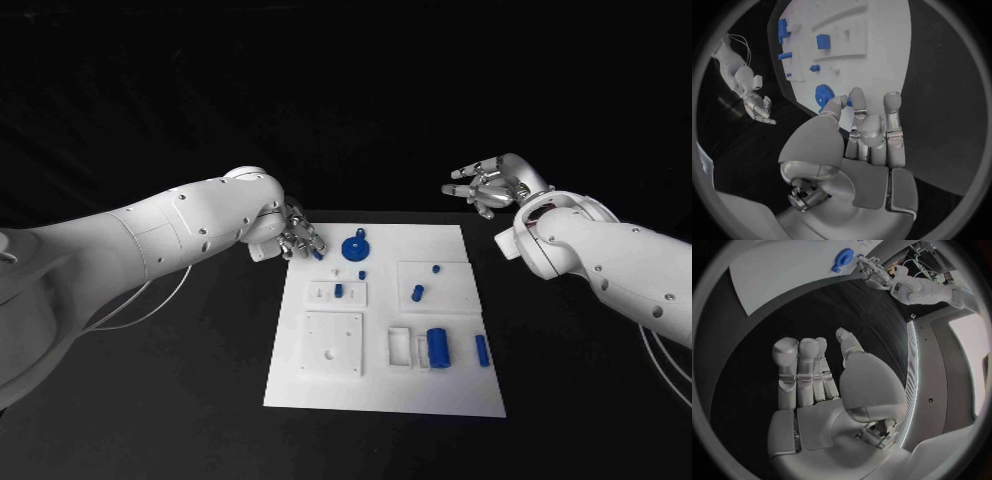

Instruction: Assemble the parts on the task board

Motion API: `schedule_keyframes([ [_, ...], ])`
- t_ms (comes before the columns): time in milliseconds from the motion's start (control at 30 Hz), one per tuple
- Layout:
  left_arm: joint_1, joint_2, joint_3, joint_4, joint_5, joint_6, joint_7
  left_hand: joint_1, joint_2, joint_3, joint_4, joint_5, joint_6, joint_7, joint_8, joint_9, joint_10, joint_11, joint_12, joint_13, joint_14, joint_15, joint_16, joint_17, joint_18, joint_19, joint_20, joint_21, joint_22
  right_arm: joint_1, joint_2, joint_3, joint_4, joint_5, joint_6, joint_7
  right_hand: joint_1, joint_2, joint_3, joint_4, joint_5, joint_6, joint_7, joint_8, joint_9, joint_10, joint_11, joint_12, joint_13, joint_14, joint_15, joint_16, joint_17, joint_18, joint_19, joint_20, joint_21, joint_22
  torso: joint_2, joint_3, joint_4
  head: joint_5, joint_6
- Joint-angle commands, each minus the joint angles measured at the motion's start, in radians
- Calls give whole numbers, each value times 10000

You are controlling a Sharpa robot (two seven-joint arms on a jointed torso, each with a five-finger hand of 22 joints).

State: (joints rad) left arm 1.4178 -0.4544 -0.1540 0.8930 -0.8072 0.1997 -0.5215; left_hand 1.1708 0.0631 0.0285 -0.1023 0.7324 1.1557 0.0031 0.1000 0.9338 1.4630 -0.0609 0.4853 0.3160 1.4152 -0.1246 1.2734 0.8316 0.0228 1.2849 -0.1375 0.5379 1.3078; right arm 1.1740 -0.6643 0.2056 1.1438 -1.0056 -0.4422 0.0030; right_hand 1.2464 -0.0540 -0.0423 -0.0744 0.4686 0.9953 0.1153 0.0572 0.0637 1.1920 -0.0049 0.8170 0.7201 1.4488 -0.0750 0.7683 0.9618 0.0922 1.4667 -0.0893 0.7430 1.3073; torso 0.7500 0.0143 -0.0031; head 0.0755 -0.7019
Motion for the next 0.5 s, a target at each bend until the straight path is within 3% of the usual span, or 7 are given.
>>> schedule_keyframes([
  [33,8,-39,10,128,488,-35,4,-114,183,517,-433,55,3,-75,45,671,496,-29,74,18,47,28,41,24,119,-91,-4,74,188,-23,16,5,-13,18,150,65,57,-39,32,17,33,-65,-24,57,16,-2,-9,52,-8,29,-23,-42,15,169,552,-67,-17,73,2,-2,-1,22,18],
  [267,16,-420,52,826,574,-702,-82,-294,223,653,-671,132,143,-99,-142,1061,506,-47,232,40,98,20,74,60,137,-62,-6,117,181,-48,-24,5,-12,40,163,63,57,-39,32,17,33,-65,-24,57,16,-2,-9,52,-8,29,-23,-42,15,169,552,-67,-17,73,-34,8,25,57,41],
  [500,54,-1332,181,2415,188,-1903,-463,-371,237,694,-781,304,272,-133,-158,1205,516,-79,420,41,194,-2,84,104,152,13,-21,145,179,-87,-79,4,-37,75,205,50,35,-46,35,10,55,-69,-23,57,16,-9,-8,58,-22,30,-23,-49,23,168,552,-67,-11,62,-104,21,76,35,4],
])
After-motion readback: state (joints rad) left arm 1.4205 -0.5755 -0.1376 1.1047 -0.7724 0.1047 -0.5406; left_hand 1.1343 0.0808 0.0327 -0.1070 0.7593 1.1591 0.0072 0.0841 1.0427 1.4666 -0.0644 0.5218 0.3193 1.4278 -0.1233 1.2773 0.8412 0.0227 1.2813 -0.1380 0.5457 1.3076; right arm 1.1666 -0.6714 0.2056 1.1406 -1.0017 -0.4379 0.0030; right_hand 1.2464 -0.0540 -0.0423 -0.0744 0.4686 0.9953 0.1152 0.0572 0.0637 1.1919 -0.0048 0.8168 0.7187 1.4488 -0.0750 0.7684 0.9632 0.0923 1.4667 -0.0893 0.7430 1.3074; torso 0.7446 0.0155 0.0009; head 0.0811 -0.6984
